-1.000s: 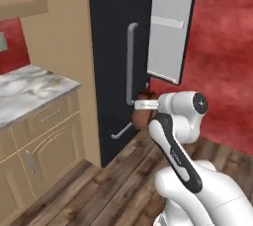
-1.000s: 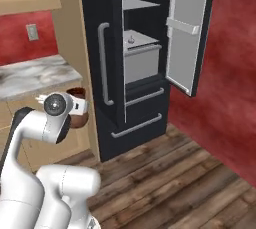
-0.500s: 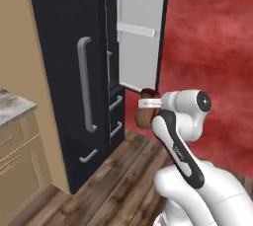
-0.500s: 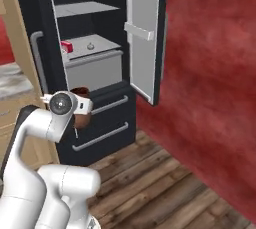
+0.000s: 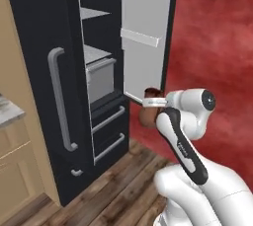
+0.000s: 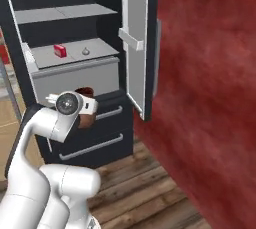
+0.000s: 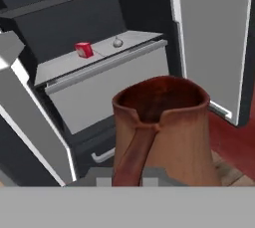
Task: Move the boxed food and garlic from the top shelf to the second highest shelf to make space. Then, place the pitcher from the counter on the cleared top shelf.
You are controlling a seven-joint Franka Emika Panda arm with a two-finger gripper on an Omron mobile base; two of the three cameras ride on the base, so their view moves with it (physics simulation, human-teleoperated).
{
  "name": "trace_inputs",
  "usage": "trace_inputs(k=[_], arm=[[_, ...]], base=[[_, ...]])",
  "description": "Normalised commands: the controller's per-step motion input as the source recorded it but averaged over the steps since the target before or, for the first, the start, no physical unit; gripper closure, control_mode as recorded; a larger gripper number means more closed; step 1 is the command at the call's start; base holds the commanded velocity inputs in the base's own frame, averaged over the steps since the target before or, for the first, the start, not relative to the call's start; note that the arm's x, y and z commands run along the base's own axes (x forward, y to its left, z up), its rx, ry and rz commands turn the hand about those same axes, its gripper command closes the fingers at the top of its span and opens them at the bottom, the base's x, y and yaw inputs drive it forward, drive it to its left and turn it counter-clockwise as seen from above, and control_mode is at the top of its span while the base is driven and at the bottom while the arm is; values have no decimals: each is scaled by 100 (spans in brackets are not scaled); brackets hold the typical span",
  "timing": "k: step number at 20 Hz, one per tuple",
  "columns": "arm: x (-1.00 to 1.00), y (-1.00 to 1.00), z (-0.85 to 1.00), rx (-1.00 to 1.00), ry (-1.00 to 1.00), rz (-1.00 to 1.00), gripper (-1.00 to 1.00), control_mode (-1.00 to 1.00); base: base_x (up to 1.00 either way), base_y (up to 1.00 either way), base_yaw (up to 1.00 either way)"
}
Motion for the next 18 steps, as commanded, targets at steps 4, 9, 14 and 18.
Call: trace_inputs(k=[4,9,14,18], arm=[[0,0,0,0,0,0,100,100],[0,0,0,0,0,0,100,100],[0,0,0,0,0,0,100,100],[0,0,0,0,0,0,100,100]], base=[[59,-25,49],[61,-41,47],[66,-37,39],[78,-9,26]])
